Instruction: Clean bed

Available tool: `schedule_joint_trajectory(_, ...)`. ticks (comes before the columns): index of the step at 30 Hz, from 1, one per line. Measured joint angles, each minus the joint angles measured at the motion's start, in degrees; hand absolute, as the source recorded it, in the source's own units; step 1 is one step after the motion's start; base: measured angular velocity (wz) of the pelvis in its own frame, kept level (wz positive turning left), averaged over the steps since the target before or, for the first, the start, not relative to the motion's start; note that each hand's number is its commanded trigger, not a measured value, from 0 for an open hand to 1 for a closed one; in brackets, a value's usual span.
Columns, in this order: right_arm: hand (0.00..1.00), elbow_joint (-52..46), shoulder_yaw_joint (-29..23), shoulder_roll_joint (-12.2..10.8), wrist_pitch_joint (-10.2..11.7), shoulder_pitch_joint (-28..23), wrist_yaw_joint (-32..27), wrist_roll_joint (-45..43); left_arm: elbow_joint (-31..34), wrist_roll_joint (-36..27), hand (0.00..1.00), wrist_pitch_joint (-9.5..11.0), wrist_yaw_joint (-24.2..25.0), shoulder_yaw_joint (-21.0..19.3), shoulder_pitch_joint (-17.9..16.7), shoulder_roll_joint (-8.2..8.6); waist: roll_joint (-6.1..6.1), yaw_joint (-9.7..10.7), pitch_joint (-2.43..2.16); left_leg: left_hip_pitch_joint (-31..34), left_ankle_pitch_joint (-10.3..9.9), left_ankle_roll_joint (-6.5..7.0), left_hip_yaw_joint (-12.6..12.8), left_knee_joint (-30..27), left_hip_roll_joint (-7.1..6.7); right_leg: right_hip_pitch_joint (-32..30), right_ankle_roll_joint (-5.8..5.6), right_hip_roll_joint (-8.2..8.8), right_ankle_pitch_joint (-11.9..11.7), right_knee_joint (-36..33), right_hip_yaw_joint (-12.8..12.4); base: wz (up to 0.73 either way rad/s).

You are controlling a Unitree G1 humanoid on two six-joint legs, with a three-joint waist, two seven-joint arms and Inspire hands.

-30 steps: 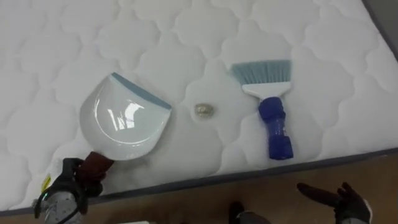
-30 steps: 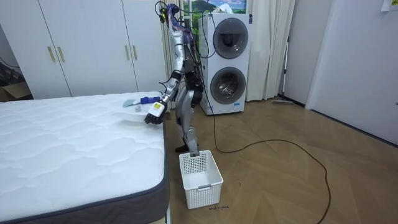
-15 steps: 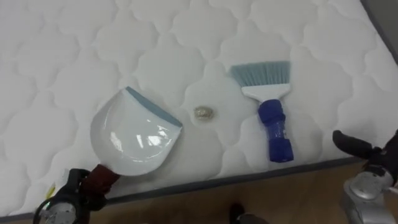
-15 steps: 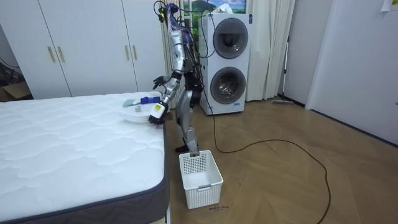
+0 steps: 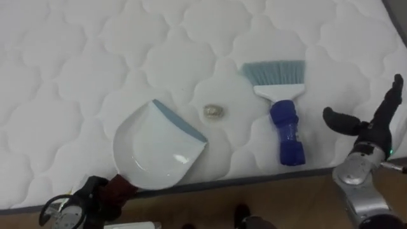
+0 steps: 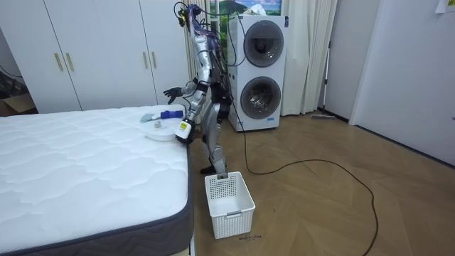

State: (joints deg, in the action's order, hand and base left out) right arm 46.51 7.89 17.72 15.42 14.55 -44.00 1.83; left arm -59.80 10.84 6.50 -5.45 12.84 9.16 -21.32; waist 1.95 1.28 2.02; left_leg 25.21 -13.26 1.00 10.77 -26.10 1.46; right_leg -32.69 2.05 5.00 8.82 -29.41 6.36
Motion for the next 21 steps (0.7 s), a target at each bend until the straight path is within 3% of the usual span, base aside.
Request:
schedule_joint_trajectory(2, 0.00, 0.52, 0.08, 0.00, -0.02, 0.00, 1.09, 0.20, 0.00, -0.01, 1.00, 0.02, 0.01, 0.00, 0.52, -0.25, 0.19, -0.26, 0.20, 0.41, -0.01, 0.02, -0.18, -0.04, 0.03, -0.13, 0.00, 0.05, 0.00, 0.23, 0.25, 0.08)
schedule_joint_trajectory(9, 0.00, 2.12, 2.75, 0.65, -0.01, 0.38, 5.70, 0.47, -1.01, -0.03, 1.00, -0.02, 1.98, 2.01, 2.64, -0.88, 0.26, -1.63, 0.25, 0.39, 0.00, 0.02, -0.20, 0.72, -0.07, -0.10, -0.22, 0.16, 0.16, 0.51, 0.26, 0.00)
schedule_joint_trajectory(18, 0.00, 2.41, 4.84, 0.72, -0.02, 1.98, 9.23, 1.01, -1.05, -0.03, 1.00, -0.02, 3.05, 2.17, 3.09, -0.90, 0.25, -1.78, 0.47, 0.34, 0.00, 0.02, -0.15, 0.86, -0.10, -0.08, -0.28, 0.23, 0.25, 0.67, 0.32, 0.00)
schedule_joint_trajectory(21, 0.00, 2.76, 4.92, 0.72, -0.02, 2.45, 10.44, 1.19, -1.03, 0.00, 1.00, 0.00, 3.34, 2.16, 3.40, -1.09, 0.26, -1.80, 0.90, 0.36, 0.00, 0.02, -0.13, 0.70, -0.06, -0.09, -0.23, 0.26, 0.37, 0.75, 0.35, 0.00)
